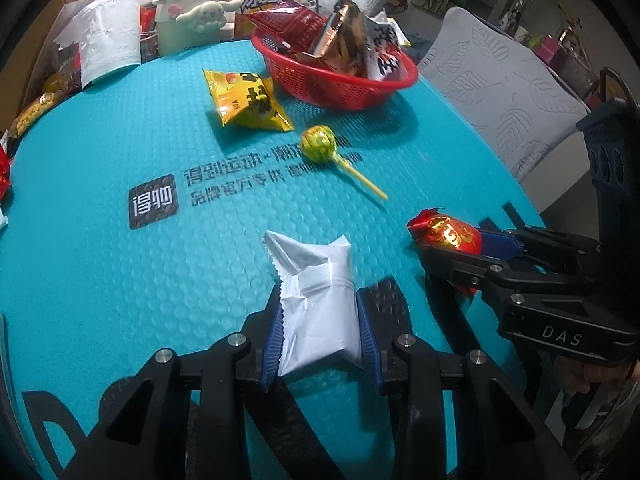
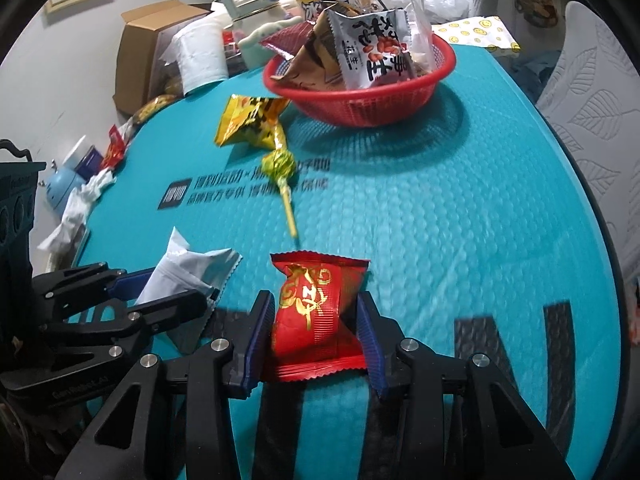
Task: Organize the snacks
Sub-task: 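Lift the white packet and red candy packet and carry both over the basket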
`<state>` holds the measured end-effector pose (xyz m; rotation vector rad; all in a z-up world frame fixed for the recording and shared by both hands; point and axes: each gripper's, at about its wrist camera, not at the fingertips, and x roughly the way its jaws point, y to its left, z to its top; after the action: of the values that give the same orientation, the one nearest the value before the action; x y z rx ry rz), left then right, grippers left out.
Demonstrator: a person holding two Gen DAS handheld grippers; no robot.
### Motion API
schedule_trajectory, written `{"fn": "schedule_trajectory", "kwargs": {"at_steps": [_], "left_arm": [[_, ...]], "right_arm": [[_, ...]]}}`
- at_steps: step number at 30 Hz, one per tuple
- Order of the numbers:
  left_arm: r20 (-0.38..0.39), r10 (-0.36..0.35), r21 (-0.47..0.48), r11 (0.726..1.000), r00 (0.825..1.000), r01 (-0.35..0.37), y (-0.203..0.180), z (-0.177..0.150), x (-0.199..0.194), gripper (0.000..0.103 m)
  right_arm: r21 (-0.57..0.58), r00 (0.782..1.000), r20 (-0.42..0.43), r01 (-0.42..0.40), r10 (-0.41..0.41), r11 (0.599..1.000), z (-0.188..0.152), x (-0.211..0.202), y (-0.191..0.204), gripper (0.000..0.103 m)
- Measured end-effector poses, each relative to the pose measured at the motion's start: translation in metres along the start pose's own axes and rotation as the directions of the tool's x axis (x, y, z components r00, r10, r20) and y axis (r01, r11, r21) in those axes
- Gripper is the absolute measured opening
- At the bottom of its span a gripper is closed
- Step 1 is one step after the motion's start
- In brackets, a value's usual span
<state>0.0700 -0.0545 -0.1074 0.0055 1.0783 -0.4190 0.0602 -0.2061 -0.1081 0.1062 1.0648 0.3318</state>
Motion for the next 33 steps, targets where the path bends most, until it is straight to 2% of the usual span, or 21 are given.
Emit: {"fn": "schedule_trajectory", "kwargs": {"at_steps": [13, 16, 19, 21, 33], "left_arm": [[0.032, 0.095, 0.116, 0.988, 0.995, -0.098, -0.017, 0.004, 0.011, 0.041], [0.053, 0.089, 0.112, 0.989, 0.995, -0.094, -0.016, 0.002, 0.01, 0.041], [0.059, 0.099, 0.098, 0.99, 0.993, -0.105, -0.014, 0.003, 0.009, 0.035], [0.058, 0.103, 0.096, 0.99, 0.993, -0.108, -0.015, 0.003, 0.009, 0.034], [0.079, 0.044, 0.096, 0.994, 0.996, -0.051, -0.021, -0.004, -0.009, 0.034]], "right_arm": [[-0.025, 1.0, 0.001, 0.028, -0.028, 0.999, -0.015, -0.005, 0.006, 0.042], [-0.049, 0.999, 0.015, 0.047, -0.046, 0.998, -0.017, -0.005, 0.009, 0.042], [-0.056, 0.998, 0.035, 0.054, -0.052, 0.997, -0.019, -0.005, 0.01, 0.039], [-0.057, 0.998, 0.042, 0.053, -0.051, 0.997, -0.02, -0.006, 0.01, 0.038], [-0.014, 0.996, 0.075, -0.044, 0.044, 0.999, -0.033, -0.02, 0.012, 0.035]]}}
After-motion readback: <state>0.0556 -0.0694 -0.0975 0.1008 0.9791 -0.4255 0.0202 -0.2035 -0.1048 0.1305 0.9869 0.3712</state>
